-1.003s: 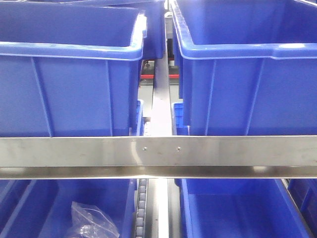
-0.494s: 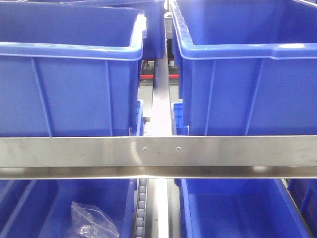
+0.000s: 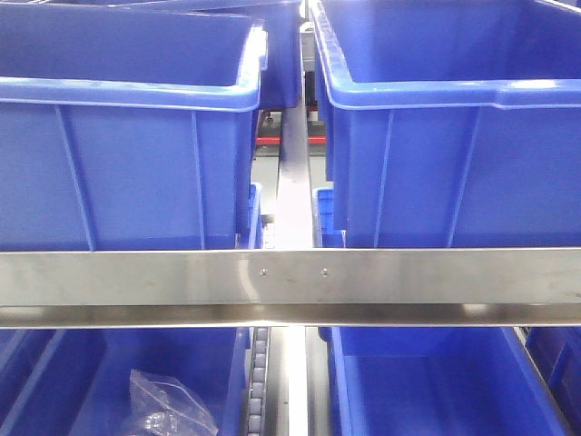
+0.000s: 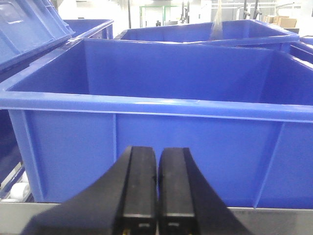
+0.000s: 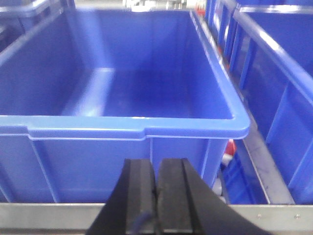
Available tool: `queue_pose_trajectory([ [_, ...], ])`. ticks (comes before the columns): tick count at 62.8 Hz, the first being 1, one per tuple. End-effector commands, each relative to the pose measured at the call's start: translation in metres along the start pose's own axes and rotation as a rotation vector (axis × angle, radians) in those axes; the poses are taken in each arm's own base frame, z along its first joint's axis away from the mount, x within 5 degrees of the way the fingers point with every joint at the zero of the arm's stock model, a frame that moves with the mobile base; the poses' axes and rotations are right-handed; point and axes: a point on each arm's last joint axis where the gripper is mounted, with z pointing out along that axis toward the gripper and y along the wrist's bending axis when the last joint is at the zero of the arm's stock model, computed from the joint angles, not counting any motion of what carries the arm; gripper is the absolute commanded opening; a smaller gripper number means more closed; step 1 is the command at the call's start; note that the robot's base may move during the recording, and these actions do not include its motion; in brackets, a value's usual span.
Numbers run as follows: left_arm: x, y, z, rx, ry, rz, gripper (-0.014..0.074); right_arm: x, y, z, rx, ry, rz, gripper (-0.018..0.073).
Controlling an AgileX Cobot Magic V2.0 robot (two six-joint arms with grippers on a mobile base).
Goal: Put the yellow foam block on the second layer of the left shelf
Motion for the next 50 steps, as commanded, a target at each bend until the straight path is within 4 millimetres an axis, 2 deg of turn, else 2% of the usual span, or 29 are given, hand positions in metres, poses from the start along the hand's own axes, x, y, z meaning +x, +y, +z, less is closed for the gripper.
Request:
queue_pose_trajectory([
  [1,0.001,0.000,-0.001,0.006,-0.072,-0.009,0.0124,-0.014,0.000,-0.003,0.001,-0.123,-0.008,0.0055],
  [28,0.001,0.000,-0.001,0.006,-0.072,-0.009,0.0124,-0.014,0.000,-0.003,0.001,-0.121,-0.008,0.0055],
  [50,0.001,0.000,-0.001,0.006,-0.072,-0.009,0.0124,0.017,-0.002,-0.006,0.004,-0.108,-0.047,0.0055],
])
